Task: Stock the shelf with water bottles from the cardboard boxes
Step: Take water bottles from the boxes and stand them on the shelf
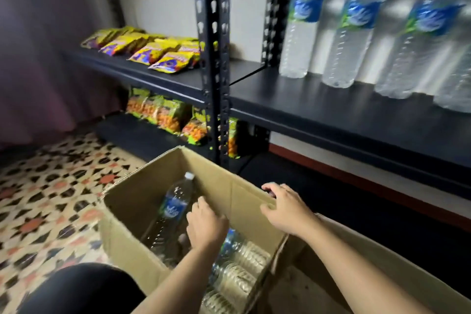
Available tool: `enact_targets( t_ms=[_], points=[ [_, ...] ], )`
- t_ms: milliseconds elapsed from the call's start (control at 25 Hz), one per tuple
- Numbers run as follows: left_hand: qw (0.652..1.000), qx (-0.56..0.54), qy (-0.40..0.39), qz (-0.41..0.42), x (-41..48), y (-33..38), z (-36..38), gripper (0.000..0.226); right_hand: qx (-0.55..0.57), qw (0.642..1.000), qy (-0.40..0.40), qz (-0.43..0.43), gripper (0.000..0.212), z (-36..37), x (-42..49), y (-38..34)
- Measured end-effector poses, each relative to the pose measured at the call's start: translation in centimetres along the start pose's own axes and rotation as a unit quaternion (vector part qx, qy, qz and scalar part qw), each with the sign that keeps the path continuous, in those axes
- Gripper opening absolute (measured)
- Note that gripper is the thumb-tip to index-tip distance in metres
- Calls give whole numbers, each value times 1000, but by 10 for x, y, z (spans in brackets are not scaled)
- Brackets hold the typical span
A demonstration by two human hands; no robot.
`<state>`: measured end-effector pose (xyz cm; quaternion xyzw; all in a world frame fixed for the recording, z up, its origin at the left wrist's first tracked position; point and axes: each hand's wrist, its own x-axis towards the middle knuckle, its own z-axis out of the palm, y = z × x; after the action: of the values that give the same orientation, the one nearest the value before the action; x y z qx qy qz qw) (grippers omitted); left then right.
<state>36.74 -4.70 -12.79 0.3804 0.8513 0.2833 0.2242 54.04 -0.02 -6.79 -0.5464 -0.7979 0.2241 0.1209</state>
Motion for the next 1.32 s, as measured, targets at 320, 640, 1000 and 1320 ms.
enact_targets(
  t_ms=[320,640,1000,1320],
  points=[
    [981,-12,-6,-192,81,-55,13,83,-28,984,-164,58,54,77,62,-1],
    [970,70,-15,-232,156,-115,32,103,4,959,-255,125,62,184,108,8],
    [976,-3,-20,-217,205,-156,48,118,-35,956,-234,176,59,228,124,24],
    [988,56,17,-141,200,-143,31,79,-74,934,-263,229,62,245,126,42]
  ],
)
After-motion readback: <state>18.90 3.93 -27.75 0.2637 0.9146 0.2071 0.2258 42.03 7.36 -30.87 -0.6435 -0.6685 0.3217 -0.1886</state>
